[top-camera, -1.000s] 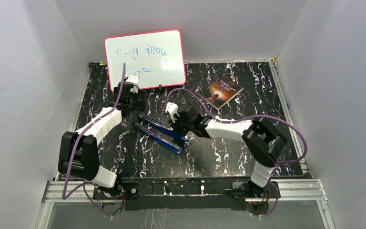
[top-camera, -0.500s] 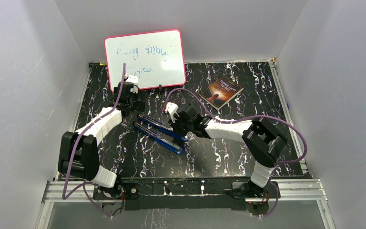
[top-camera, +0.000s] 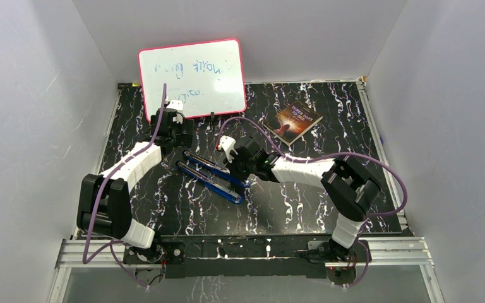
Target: Load the staples into the stapler
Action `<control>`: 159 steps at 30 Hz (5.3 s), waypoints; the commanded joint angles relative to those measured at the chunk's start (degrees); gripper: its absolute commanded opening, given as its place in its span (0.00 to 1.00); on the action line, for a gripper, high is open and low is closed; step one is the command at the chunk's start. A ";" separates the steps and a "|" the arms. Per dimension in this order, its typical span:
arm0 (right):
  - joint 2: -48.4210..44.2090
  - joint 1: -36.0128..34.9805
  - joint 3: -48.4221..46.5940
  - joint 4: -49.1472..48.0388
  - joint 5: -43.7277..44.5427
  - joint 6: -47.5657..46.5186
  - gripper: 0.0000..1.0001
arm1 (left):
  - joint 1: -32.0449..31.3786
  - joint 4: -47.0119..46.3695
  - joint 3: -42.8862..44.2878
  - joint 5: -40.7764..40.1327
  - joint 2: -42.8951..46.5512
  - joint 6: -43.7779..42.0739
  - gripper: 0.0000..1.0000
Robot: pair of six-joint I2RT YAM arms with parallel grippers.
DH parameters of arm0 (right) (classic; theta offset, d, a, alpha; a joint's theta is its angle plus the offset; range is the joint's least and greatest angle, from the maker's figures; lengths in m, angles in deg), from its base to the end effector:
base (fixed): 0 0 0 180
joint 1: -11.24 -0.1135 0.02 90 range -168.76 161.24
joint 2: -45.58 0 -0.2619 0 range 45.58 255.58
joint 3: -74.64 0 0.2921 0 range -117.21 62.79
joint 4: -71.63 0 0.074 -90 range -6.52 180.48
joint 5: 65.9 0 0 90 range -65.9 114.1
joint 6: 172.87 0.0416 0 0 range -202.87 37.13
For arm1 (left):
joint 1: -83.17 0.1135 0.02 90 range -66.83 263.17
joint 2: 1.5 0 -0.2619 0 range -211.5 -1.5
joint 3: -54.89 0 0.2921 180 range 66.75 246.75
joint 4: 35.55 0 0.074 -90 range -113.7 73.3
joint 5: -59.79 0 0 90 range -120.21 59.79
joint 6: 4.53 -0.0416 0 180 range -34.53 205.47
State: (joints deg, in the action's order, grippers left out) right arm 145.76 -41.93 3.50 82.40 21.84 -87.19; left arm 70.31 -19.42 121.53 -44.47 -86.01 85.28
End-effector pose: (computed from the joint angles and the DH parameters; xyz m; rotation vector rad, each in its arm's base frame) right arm 0.2447 0.3295 0.1555 -1.1313 2.0181 0.4896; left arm 0.3608 -0.0719 0.2206 0.1019 2.1444 0.1406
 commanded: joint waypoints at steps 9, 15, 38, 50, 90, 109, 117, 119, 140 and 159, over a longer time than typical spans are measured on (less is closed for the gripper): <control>0.95 -0.17 -3.51 12.91 -0.80 -1.57 0.00 | 0.37 -0.85 -0.20 0.24 3.48 0.19 0.98; 2.33 -0.06 -6.45 15.46 -0.28 -1.24 0.00 | 0.36 -0.82 -0.18 0.23 3.52 0.19 0.98; 7.24 0.79 -17.79 25.66 0.42 -0.70 0.00 | 0.35 -0.85 -0.19 0.14 3.47 0.19 0.98; 10.12 0.84 -21.07 30.81 -0.02 -1.45 0.02 | 0.38 -0.85 -0.29 0.20 3.47 0.19 0.98; -15.51 -0.49 8.40 -4.77 -7.11 0.28 0.50 | 1.31 1.73 2.40 2.63 9.93 14.76 0.98; -10.27 -8.26 15.77 -12.92 1.52 6.86 0.49 | 1.26 2.62 -15.98 14.14 21.82 38.91 0.98; -7.22 -8.29 16.32 -15.19 2.72 7.29 0.33 | 1.27 1.31 -19.95 15.77 22.95 41.48 0.98; -6.87 -8.30 16.63 -15.96 3.23 7.46 0.26 | 1.34 0.69 -21.27 16.37 22.95 42.38 0.97; -4.83 -6.99 15.42 -21.53 -10.11 18.47 0.00 | 1.26 -32.31 -41.76 23.93 16.28 58.20 0.81; -1.92 -6.97 16.14 -18.88 -6.04 11.92 0.00 | 1.26 -54.67 -45.72 24.15 18.66 39.86 0.26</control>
State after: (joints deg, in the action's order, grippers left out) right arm 141.44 -48.55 20.36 62.61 16.07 -71.91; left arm 71.45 -67.42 74.60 -23.38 -71.39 131.88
